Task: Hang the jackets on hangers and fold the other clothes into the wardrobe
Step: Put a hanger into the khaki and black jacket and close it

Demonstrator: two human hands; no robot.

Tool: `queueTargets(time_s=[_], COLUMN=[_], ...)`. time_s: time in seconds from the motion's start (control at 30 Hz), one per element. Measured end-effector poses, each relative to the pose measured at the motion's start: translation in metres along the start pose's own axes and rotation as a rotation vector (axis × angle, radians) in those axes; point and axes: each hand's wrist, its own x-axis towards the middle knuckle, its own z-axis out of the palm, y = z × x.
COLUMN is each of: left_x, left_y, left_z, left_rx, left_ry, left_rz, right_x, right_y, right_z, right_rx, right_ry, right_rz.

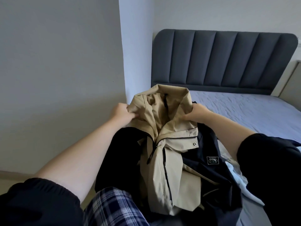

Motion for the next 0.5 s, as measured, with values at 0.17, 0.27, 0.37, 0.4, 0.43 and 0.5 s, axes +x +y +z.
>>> queueTargets(time_s=[0.17, 0.27, 0.37, 0.4, 0.43, 0.5], left_x=[-0.005, -0.008, -0.01, -0.011, -0.012, -0.018], left_y=[0.025, 0.046, 0.072, 0.081, 0.09, 0.108], left_z=[-0.025, -0.039, -0.051, -0.055, -0.059, -0.068], left_rx=[0.125, 0.175, 0.182, 0.185, 0.187, 0.2], left_ry=[0.176, 0.309, 0.393, 0.415, 0.435, 0.475], left_rz=[0.056, 0.076, 0.153, 0.171, 0.179, 0.196], right_x=[-0.009, -0.016, -0.028, -0.034, -0.04, -0.053], right_y=[0.009, 0.004, -0.011, -0.016, -0.023, -0.034], right_z=[-0.008, -0.024, -0.047, -0.055, -0.063, -0.079], right_rx=[0.034, 0.186, 0.257, 0.263, 0.27, 0.312], right_ry=[0.178, 0.346, 0.49, 0.545, 0.597, 0.69], right_rz=[0.176, 0.2, 0.172, 0.155, 0.142, 0.122])
